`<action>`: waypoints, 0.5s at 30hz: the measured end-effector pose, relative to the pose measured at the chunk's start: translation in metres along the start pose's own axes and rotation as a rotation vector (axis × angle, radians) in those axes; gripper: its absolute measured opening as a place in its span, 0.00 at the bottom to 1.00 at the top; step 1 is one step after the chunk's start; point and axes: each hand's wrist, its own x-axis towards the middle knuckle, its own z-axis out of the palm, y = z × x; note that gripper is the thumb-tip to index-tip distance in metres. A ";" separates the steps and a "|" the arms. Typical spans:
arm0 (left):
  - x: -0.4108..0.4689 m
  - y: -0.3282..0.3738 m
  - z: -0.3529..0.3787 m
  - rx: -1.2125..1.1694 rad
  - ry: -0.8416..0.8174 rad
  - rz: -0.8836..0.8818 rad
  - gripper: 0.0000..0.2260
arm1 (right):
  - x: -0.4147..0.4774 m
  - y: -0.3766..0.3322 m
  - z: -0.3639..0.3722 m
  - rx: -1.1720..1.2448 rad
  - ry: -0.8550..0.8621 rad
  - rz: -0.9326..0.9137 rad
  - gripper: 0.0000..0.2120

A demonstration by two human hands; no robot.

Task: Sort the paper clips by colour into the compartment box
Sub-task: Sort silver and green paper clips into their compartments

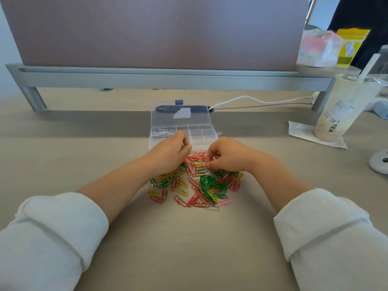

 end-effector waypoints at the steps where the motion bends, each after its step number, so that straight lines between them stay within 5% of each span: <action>1: 0.000 0.001 0.001 0.029 -0.024 -0.001 0.07 | -0.001 0.000 -0.001 -0.002 -0.016 0.012 0.03; 9: 0.001 0.004 0.002 0.146 -0.124 0.022 0.14 | -0.005 0.000 -0.007 0.008 -0.013 0.012 0.07; 15: -0.003 0.001 -0.003 0.384 -0.008 0.078 0.21 | -0.005 0.000 -0.006 -0.031 -0.018 0.009 0.07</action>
